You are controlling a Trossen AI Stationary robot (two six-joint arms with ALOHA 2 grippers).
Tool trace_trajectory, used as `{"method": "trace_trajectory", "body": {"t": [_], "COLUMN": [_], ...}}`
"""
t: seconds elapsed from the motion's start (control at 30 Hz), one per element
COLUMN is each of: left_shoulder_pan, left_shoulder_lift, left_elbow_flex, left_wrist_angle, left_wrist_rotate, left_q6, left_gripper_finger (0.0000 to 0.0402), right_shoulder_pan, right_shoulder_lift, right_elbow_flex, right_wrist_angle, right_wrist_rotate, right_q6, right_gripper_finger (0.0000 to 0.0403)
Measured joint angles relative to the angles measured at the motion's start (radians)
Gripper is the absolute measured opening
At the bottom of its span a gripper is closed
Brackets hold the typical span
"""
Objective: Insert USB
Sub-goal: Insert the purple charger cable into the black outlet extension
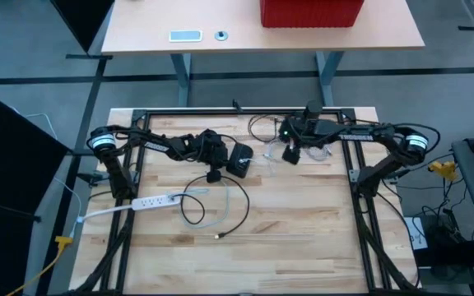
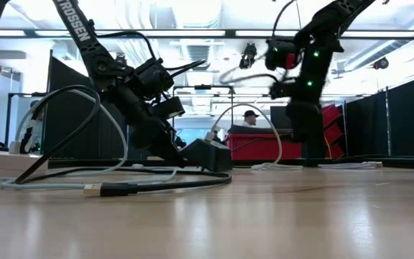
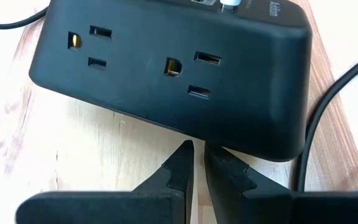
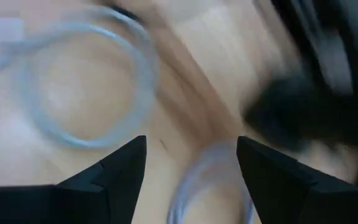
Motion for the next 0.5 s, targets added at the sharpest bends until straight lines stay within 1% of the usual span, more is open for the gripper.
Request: {"method": "trace_trajectory", "body": {"t": [0.03,0.17,0.27,0.4,0.5], "left_shoulder_pan": [-0.001,-0.003,-0.004,-0.005,-0.005], "left_shoulder_lift": [0.0,0.0,0.0,0.0,0.0], "left_elbow_flex": [0.0,0.0,0.0,0.0,0.0], "left_wrist_angle": [0.0,0.0,0.0,0.0,0.0], "left_wrist_rotate": [0.0,0.001,0.002,0.004,0.004], "left_q6": [-0.002,-0.012,-0.018,-0.019,-0.019], "left_gripper_finger": [0.0027,0.0027,0.0027,0.0027,0.0027], "right_shoulder_pan": [-0.028,-0.102,-0.124,-0.127,-0.125], "right_shoulder_lift": [-0.002,-0.003,-0.003,-0.003,-0.003], "right_elbow_flex": [0.0,-0.008,-0.023,-0.041,-0.08], "right_wrist_angle": [-0.052,-0.179,-0.179,-0.174,-0.162], "right_wrist_rotate": [-0.013,-0.035,0.016,0.017,0.015], "right_q6": [0.09,0.189,0.195,0.183,0.167], "right_gripper_finger": [0.0231,0.0213,0.0193,0.0168,0.0149]}}
